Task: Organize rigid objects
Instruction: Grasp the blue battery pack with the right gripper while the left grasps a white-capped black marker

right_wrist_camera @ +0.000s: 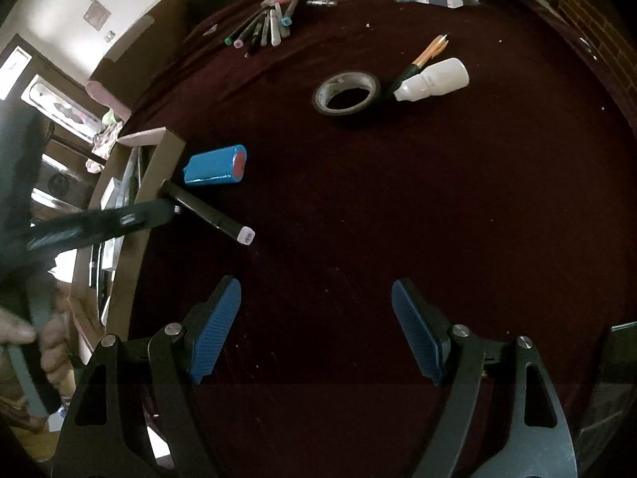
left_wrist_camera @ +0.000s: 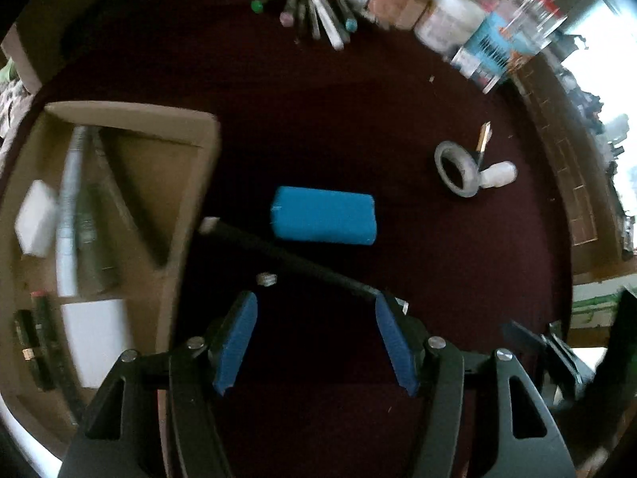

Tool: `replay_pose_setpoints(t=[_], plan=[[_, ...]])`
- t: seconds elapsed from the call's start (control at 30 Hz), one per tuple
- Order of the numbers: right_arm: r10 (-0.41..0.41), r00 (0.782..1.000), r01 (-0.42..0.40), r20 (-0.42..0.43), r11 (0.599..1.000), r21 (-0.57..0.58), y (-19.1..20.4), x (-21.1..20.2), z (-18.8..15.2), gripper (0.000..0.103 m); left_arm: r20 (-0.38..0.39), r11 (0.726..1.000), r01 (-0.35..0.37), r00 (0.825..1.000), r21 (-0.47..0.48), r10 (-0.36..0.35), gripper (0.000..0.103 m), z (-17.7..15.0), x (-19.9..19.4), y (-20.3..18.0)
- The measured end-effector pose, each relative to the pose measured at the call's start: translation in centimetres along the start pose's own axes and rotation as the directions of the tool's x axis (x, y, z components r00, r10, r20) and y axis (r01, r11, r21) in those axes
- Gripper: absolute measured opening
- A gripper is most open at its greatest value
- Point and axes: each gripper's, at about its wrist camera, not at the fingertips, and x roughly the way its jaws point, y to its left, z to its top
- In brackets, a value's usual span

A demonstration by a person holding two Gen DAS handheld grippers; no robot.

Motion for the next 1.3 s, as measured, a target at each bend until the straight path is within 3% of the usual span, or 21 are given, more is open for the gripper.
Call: replay_pose_setpoints(t=[0.13, 0.2, 0.3, 0.33, 0.43, 0.63, 0.77, 0.9, 1.07, 1.17, 1.23, 1.3], plan=[[-0.004, 1.000, 0.005, 0.004, 1.000, -0.021, 0.1, -0.4, -0.1, 0.080, -0.013, 0.996, -0.084, 0.996, -0.029, 0.083, 0.063, 0.7, 1.9, -0.7], [-0.010, 1.000, 0.011, 0.008, 0.999, -0.044, 0.2, -0.7, -0.1, 0.079, -0.005, 0.995, -0.083, 0.997, -0.054, 0.082, 0.062, 0.9, 2.3, -0.5], [-0.011, 1.000, 0.011, 0.005, 0.997, -0.070, 0.2, -0.9, 0.0, 0.079, 0.009, 0.989, -0.138, 0.990, -0.052, 0.139, 0.037, 0.6, 2.1, -0.3], [-0.008, 1.000, 0.009, 0.004, 0.997, -0.075, 0.2, -0.9, 0.1, 0.079, 0.022, 0.989, -0.136, 0.990, -0.051, 0.138, 0.025, 0.3, 2.0, -0.1], [-0.006, 1.000, 0.006, 0.001, 0.996, -0.091, 0.1, -0.9, 0.6, 0.079, 0.030, 0.996, -0.056, 0.998, -0.071, 0.058, 0.014, -1.4, 1.4, 1.7], [0.032, 0.999, -0.039, -0.038, 0.978, -0.203, 2.0, 0.3, 2.5, 0.080, 0.002, 0.998, 0.019, 1.000, -0.062, -0.019, 0.013, -7.7, 0.1, 3.3], [-0.015, 0.995, -0.028, -0.099, 0.905, -0.425, 6.1, 3.1, 4.3, 0.080, -0.024, 1.000, 0.013, 1.000, -0.017, -0.014, 0.013, -10.7, -0.7, 3.1], [-0.103, 0.989, 0.011, -0.111, 0.780, -0.626, 10.6, 6.8, 5.9, 0.080, -0.029, 1.000, 0.006, 1.000, -0.019, -0.007, 0.013, -11.6, -1.3, 3.4], [-0.161, 0.984, 0.047, -0.079, 0.658, -0.752, 15.2, 9.5, 7.4, 0.080, -0.018, 0.999, 0.014, 1.000, -0.033, -0.014, 0.013, -12.2, -1.4, 3.4], [-0.210, 0.972, 0.047, -0.107, 0.619, -0.784, 16.8, 11.3, 7.7, 0.078, -0.014, 0.999, 0.021, 1.000, -0.049, -0.021, 0.014, -12.7, -1.6, 3.9], [-0.228, 0.963, 0.032, -0.144, 0.626, -0.780, 16.9, 12.1, 7.6, 0.069, -0.010, 0.998, 0.024, 1.000, -0.057, -0.025, 0.014, -13.2, -2.0, 4.3], [-0.192, 0.966, -0.001, -0.172, 0.665, -0.747, 16.4, 11.8, 7.6, 0.050, -0.008, 0.997, 0.034, 0.999, -0.070, -0.034, 0.014, -13.2, -2.0, 4.6]])
